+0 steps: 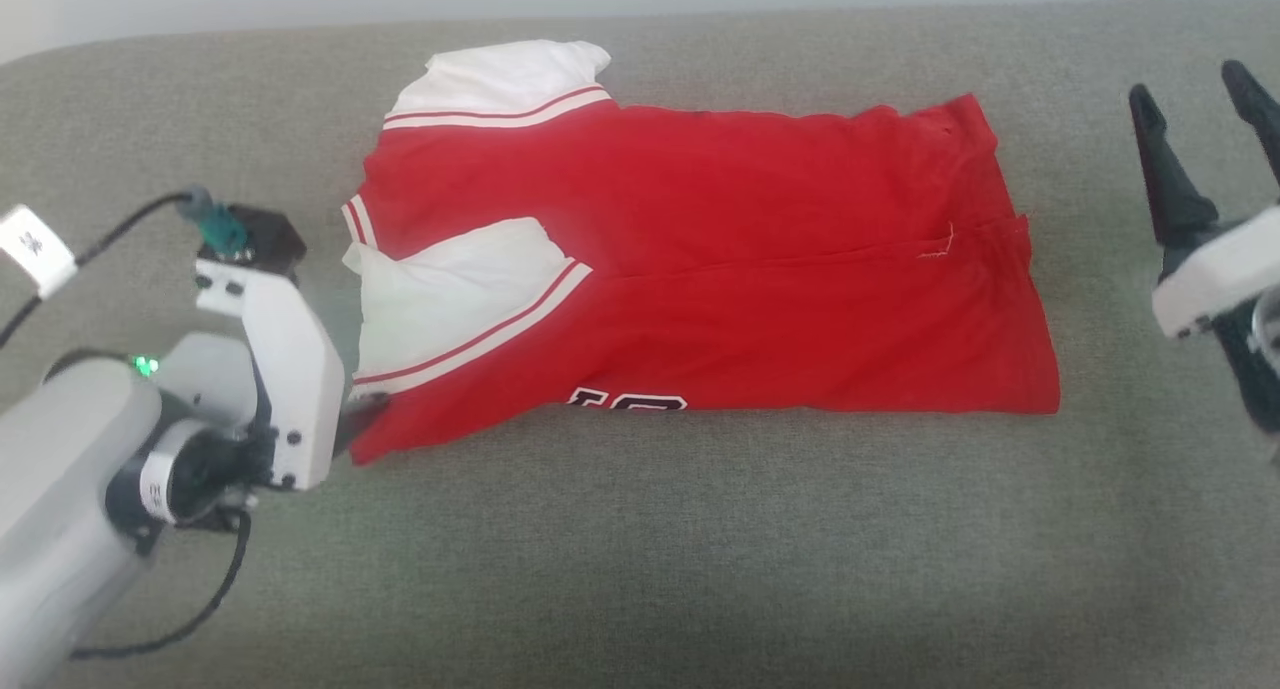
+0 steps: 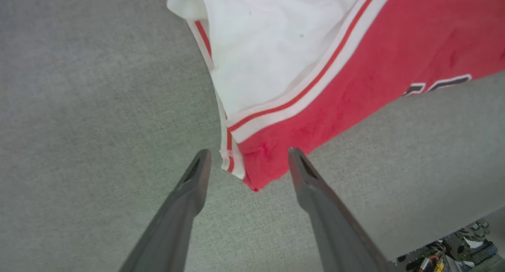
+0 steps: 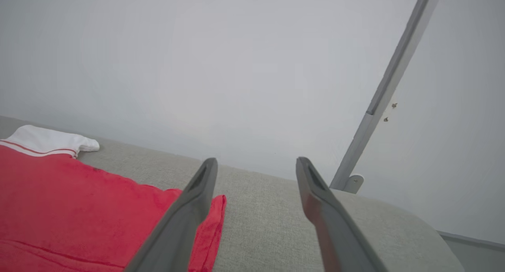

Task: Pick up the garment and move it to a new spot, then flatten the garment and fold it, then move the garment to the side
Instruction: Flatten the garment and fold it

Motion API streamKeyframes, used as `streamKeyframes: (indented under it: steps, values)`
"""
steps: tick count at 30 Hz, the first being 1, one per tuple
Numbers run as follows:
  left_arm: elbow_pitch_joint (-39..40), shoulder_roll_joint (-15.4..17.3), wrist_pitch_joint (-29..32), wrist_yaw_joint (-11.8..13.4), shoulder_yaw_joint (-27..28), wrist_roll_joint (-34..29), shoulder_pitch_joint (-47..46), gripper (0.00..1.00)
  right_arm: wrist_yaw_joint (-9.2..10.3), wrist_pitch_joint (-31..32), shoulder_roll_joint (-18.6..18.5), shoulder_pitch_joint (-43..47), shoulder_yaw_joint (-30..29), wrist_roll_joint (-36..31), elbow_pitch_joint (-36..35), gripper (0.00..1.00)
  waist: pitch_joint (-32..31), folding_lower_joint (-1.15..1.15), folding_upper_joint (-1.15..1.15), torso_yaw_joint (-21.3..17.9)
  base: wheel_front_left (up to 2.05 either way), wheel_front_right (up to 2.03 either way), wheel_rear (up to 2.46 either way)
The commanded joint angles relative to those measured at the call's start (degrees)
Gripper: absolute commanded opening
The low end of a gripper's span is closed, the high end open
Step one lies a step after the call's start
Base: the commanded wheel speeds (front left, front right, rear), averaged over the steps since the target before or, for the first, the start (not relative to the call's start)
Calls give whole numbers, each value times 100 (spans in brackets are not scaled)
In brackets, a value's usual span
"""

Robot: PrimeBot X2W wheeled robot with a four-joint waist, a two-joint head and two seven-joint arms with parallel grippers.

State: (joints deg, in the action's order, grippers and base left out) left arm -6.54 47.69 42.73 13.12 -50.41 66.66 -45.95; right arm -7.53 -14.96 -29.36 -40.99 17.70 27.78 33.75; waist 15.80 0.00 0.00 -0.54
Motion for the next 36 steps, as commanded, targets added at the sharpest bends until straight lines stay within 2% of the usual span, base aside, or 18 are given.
streamKeyframes:
  steps: [1,5,11,17,22,23,24,25,36]
  values:
    - [85,36,-50,79,39,31,113,100,9,-22,147,285,-246,-196,-176,100,12,0,0,-26,0,0,0]
    - [248,144,-75,243,9,72,356,100,9,-24,576,1010,-1093,-842,-934,100,61,0,0,-107,0,0,0]
    - [-34,109,-276,217,-45,-61,491,100,9,142,1176,1826,-1863,-1452,-1968,100,179,0,0,-229,0,0,0]
    - [-603,-93,-353,112,-128,-5,573,100,9,455,1594,2339,-2203,-1712,-2698,100,254,0,0,-307,0,0,0]
    - [-947,-263,-387,8,-190,25,609,100,9,682,1667,2566,-2238,-1696,-2947,100,279,0,0,-321,0,0,0]
    - [-1035,-332,-387,-1,-168,107,643,96,9,760,1650,2607,-2209,-1656,-2985,100,281,0,0,-322,0,0,0]
    - [-1095,-370,-357,-56,-193,120,661,17,9,865,1627,2653,-2173,-1611,-3016,100,283,0,0,-324,0,0,0]
    - [-1152,-399,-327,-92,-225,142,668,0,9,1006,1614,2694,-2125,-1491,-3017,100,286,0,0,-319,0,0,0]
    - [-1412,-675,-485,-391,-292,51,511,0,6,2932,1179,2723,-1646,-435,-2726,100,301,0,0,-144,0,0,0]
